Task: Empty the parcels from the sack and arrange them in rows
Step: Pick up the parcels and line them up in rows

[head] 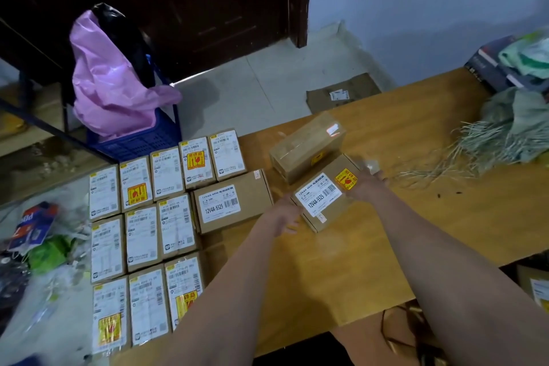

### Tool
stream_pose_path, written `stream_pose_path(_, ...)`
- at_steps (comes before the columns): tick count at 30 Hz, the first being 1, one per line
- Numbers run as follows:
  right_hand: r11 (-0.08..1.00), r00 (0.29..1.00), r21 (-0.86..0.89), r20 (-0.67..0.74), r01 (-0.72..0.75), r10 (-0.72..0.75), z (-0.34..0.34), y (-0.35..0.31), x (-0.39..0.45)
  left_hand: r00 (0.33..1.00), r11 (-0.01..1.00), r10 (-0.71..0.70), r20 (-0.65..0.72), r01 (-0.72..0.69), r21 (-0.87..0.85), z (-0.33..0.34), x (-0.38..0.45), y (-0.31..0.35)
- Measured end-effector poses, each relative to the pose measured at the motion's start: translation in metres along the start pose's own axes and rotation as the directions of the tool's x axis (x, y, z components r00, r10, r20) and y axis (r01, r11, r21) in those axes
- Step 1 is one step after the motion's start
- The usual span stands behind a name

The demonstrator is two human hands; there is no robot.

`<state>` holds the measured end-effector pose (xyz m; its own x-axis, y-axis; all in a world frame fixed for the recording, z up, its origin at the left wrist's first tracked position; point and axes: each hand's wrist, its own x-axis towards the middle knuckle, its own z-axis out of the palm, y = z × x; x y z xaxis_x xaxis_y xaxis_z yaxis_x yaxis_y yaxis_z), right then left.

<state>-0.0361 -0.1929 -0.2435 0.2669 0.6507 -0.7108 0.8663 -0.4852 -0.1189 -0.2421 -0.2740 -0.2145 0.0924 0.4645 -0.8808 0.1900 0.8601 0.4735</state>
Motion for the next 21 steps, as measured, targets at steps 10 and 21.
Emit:
stream_pose_path(10, 0.789, 0.986, 0.611, 0.158, -0.063, -0.044, -0.006, 0.021, -0.017, 1.000, 1.000, 0.022, -0.009, -0.021, 0.007, -0.023, -0.018, -0.004)
stream_pose_path(21, 0.521, 0.889, 0.847, 0.313, -0.102, -0.334, -0.005, 0.027, -0.113, 0.982, 0.978, 0.188, -0.003, -0.188, -0.095, -0.088, -0.089, -0.018)
